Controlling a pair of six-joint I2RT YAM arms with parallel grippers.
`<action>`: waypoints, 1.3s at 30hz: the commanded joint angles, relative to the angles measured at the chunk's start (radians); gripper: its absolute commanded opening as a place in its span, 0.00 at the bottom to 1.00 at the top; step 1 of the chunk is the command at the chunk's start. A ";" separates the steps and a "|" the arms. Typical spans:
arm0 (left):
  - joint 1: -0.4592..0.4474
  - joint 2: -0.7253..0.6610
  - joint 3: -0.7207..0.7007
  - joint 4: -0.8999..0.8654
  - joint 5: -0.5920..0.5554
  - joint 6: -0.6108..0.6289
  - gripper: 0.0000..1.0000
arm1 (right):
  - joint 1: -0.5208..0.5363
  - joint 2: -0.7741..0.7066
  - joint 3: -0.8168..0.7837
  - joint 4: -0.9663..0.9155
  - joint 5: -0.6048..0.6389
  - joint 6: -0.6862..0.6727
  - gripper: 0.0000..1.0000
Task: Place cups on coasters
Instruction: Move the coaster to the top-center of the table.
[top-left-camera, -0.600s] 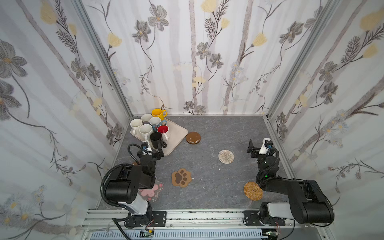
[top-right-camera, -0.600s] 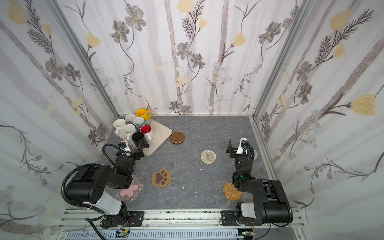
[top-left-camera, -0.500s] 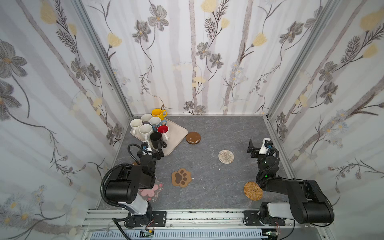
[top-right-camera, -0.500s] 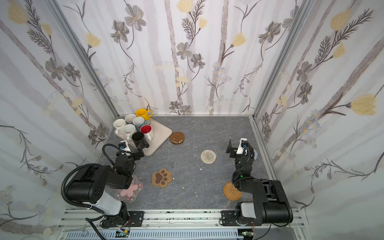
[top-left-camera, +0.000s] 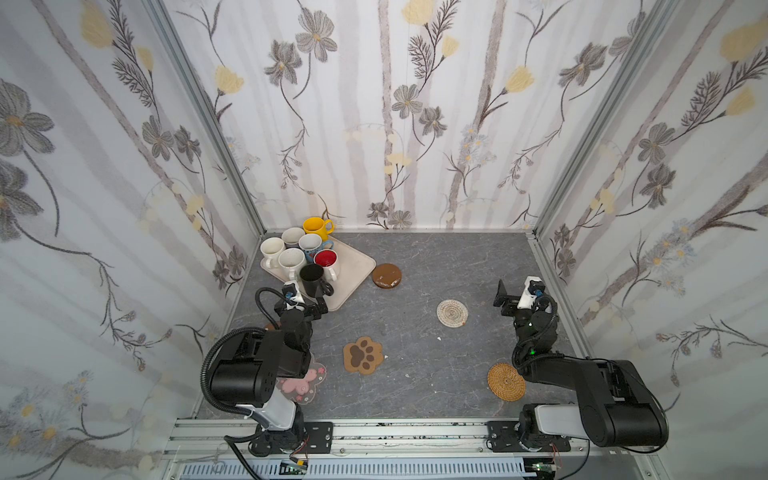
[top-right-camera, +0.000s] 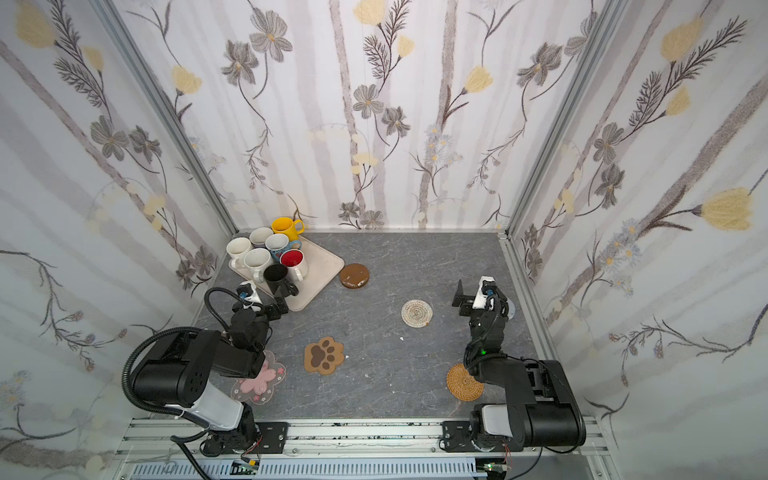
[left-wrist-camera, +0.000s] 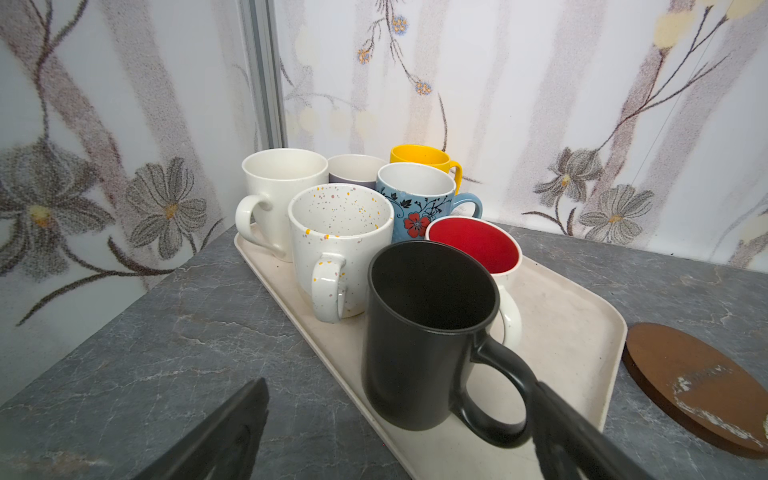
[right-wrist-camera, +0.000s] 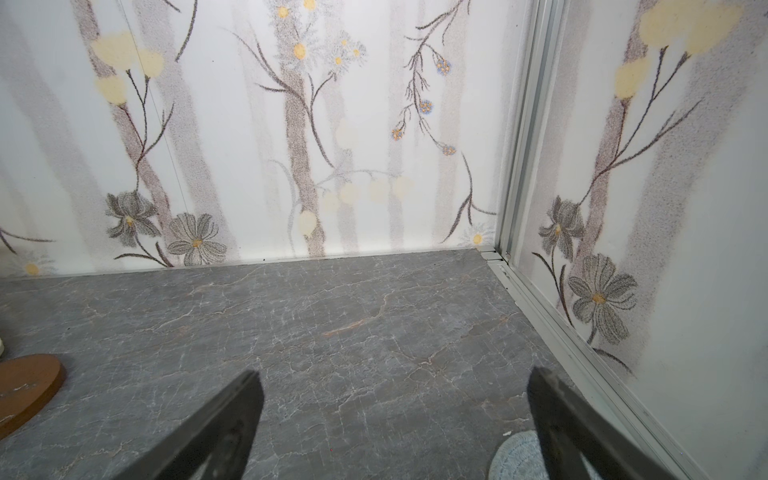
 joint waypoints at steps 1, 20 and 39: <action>0.002 -0.003 0.005 0.025 -0.001 0.002 1.00 | 0.001 0.000 0.004 0.020 -0.008 -0.003 1.00; 0.003 -0.003 0.007 0.023 0.004 0.000 1.00 | -0.012 0.002 0.010 0.008 -0.035 0.003 1.00; -0.002 -0.235 -0.012 -0.124 0.050 0.024 1.00 | 0.020 -0.188 -0.004 -0.135 0.071 0.009 1.00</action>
